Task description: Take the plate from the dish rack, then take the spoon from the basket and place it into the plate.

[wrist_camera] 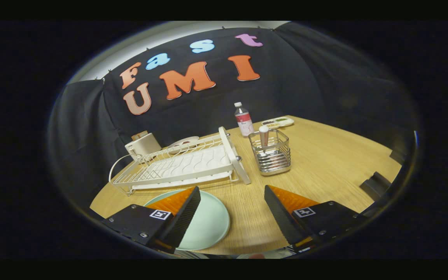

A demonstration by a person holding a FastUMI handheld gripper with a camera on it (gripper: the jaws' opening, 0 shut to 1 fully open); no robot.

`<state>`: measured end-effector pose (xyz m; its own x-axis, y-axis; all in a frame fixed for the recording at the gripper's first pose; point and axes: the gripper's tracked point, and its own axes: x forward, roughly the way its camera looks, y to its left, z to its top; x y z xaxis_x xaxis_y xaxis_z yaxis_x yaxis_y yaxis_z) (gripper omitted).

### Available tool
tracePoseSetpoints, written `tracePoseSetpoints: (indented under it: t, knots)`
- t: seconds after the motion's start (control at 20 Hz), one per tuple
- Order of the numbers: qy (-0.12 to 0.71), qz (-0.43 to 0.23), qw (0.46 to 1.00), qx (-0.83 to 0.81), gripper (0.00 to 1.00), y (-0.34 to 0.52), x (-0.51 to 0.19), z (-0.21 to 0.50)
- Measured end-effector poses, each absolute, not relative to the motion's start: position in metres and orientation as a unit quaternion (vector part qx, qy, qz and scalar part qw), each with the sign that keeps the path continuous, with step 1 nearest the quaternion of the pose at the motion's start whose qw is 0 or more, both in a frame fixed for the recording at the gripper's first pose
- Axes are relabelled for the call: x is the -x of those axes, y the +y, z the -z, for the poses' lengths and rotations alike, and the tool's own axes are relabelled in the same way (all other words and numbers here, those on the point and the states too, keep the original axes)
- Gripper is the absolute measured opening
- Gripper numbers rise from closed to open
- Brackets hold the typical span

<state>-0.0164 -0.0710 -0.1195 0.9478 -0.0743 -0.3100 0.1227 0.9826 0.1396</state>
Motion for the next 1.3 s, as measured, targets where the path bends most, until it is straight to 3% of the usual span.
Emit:
tracePoseSetpoints:
  t: [0.35,1.0,1.3]
  knots:
    - [0.051,0.088,0.995,0.022,0.98,-0.103,-0.005,0.073]
    - [0.005,0.113,0.993,-0.037,0.98,-0.14,-0.055,0.073]
    - [0.019,0.103,0.994,0.006,0.88,-0.133,-0.077,0.084]
